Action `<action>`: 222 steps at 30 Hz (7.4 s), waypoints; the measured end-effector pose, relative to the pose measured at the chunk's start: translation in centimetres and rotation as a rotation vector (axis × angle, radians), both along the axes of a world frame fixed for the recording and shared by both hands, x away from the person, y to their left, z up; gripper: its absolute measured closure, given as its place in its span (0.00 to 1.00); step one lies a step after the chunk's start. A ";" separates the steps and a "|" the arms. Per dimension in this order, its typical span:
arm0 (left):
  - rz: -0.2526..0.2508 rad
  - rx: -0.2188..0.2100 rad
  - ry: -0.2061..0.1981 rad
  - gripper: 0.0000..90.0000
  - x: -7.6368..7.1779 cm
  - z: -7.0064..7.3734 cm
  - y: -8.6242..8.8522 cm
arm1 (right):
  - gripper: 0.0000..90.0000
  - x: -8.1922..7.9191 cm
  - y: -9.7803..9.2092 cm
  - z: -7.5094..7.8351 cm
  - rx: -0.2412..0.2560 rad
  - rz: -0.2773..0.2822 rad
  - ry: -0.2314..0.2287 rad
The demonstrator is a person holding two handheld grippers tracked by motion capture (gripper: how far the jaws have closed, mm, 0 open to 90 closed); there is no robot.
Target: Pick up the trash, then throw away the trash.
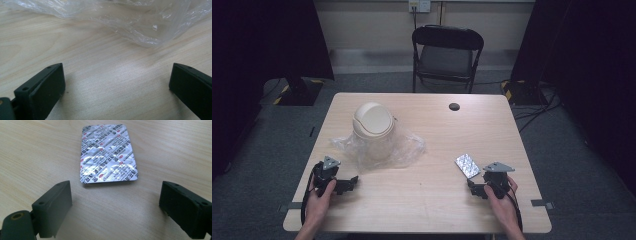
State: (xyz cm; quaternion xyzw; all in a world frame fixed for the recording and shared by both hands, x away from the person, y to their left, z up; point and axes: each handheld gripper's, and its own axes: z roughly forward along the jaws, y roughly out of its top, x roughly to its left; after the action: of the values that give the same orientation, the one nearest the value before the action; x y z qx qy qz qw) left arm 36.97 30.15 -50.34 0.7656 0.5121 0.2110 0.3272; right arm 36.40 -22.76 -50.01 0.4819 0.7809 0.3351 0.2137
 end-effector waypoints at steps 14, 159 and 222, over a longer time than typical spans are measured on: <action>-0.006 0.000 0.000 0.00 0.0 0.0 0.1 | 0.16 -0.1 0.0 0.4 0.003 0.008 0.024; -0.047 -0.004 -0.006 0.02 -0.7 0.0 0.5 | 0.16 14.2 19.4 13.4 0.215 0.369 -0.115; -0.046 -0.003 -0.006 0.02 -0.7 0.0 0.5 | 0.22 4.1 1.1 0.9 0.059 0.107 0.053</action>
State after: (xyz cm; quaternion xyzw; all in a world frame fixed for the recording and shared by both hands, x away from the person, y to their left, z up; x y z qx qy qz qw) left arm 36.24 30.63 -50.35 0.7761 0.4937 0.2048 0.3346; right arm 40.54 -21.63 -49.14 0.4541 0.8008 0.3562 0.1603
